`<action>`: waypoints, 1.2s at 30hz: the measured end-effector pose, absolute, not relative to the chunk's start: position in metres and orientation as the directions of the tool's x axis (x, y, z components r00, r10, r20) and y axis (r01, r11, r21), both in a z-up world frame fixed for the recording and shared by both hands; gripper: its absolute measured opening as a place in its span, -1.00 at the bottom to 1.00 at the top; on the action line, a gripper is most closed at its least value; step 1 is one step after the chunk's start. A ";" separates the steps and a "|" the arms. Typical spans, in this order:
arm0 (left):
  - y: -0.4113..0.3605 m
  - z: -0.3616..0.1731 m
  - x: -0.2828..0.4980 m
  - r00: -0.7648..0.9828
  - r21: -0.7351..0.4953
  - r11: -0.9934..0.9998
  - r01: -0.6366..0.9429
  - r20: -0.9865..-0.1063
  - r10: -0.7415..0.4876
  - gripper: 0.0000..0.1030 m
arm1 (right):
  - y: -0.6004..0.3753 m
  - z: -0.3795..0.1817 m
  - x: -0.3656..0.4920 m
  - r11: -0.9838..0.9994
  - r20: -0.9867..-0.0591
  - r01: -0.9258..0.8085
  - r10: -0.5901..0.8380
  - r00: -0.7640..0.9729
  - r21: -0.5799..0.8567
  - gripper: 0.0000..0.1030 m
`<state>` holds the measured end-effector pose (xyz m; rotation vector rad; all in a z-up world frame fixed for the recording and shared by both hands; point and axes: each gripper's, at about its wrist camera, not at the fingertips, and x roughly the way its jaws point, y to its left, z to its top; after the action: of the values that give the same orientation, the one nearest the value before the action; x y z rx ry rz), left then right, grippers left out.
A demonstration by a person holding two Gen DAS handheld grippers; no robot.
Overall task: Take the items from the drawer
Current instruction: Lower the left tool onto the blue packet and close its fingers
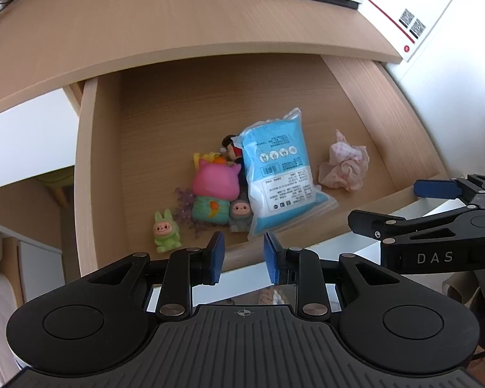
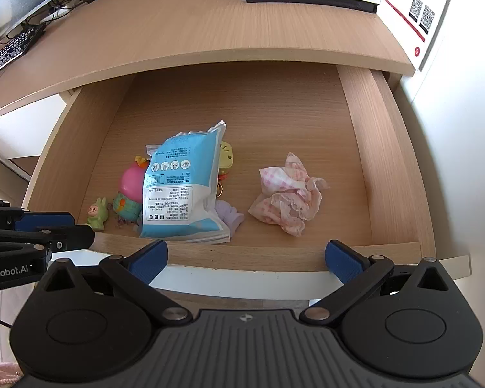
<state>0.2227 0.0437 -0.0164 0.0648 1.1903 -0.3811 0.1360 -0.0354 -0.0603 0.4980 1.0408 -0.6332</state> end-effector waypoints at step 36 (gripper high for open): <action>-0.042 -0.073 0.297 0.192 -0.225 0.952 0.206 -0.945 -0.264 -0.08 | -0.057 -0.043 0.112 0.696 -0.846 0.717 -0.355 0.398 0.045 1.00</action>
<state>0.2970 -0.0423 -0.0733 -0.0512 1.3377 -0.3306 0.1118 -0.0575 -0.0435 0.4414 0.9361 -0.7069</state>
